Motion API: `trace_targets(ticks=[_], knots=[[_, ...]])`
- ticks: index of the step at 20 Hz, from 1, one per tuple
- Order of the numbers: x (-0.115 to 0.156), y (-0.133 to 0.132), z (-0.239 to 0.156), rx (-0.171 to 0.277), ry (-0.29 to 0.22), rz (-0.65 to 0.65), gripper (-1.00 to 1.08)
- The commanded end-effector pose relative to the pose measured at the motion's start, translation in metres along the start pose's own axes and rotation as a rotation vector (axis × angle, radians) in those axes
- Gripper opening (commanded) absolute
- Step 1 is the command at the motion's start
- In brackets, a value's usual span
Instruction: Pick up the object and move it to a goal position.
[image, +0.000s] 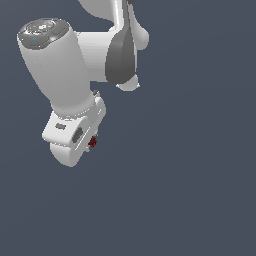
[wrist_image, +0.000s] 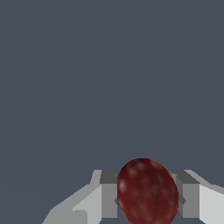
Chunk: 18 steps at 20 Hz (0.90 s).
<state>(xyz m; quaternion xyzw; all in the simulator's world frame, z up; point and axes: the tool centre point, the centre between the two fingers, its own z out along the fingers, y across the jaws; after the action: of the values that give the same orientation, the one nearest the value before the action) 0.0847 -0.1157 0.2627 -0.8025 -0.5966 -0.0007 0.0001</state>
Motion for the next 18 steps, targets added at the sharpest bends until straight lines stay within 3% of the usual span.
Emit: trace_targets(ticks=[1,9,18], knots=[[-0.008,0.004,-0.024,0.001,0.000,0.000,-1.00],[-0.022,0.013,-0.071,0.001,0.000,0.001,-1.00],[-0.028,0.018,-0.087,0.001,-0.001,0.002,-1.00]])
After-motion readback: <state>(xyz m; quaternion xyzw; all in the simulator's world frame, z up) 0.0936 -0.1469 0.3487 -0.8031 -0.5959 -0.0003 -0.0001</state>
